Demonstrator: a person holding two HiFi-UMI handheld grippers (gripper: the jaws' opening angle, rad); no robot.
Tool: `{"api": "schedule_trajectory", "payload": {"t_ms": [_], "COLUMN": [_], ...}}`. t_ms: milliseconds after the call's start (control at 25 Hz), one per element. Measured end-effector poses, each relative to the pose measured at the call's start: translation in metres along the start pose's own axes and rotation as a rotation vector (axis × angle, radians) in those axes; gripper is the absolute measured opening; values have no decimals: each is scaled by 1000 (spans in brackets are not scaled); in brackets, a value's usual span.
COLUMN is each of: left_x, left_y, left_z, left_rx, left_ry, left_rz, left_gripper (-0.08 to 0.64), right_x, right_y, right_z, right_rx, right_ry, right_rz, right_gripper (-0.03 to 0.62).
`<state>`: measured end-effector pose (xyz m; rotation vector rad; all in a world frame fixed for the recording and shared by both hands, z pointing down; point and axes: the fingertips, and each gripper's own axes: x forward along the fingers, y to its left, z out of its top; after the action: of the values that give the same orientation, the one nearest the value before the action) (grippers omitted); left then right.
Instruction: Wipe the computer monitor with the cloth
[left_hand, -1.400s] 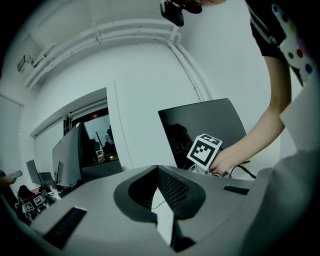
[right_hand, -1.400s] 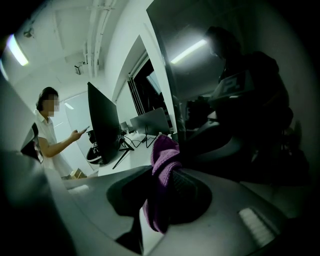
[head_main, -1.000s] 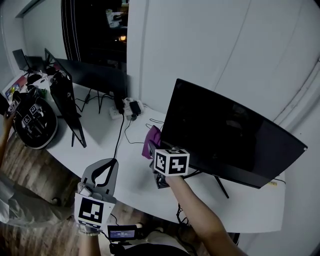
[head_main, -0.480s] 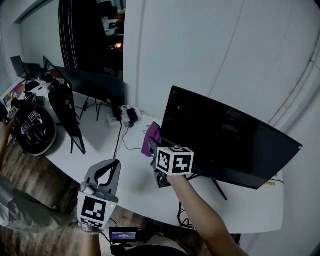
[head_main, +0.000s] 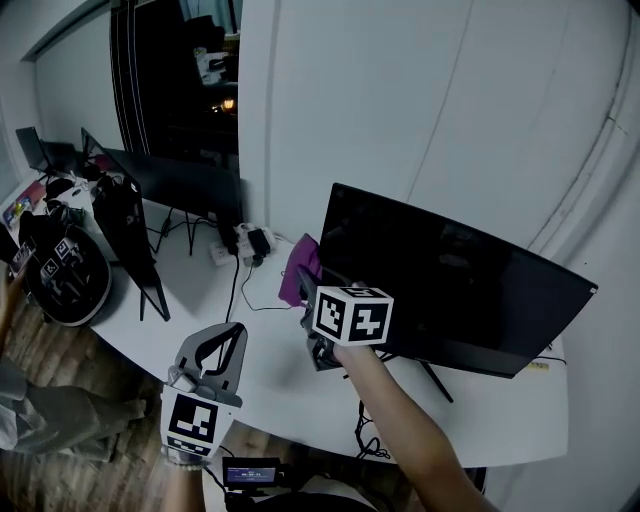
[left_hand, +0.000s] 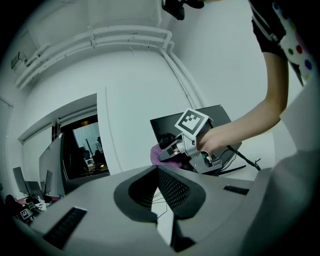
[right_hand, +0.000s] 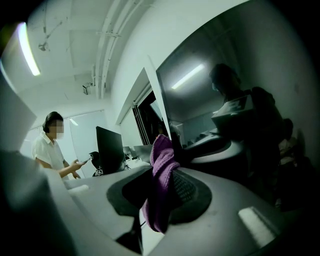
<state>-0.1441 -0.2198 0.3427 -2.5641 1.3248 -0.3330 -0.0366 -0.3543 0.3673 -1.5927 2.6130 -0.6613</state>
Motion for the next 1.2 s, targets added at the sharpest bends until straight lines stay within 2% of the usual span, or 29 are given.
{"api": "schedule_trajectory", "payload": {"t_ms": [1200], "left_x": [16], "left_y": [-10], "left_z": [21], "left_rx": [24], "left_ry": [-53], "left_rz": [-39], "left_gripper": [6], "right_x": [-23], "right_y": [29], "right_z": [121], "right_rx": [-34], "right_ry": [-208], "right_rz": [64], "right_gripper": [92]}}
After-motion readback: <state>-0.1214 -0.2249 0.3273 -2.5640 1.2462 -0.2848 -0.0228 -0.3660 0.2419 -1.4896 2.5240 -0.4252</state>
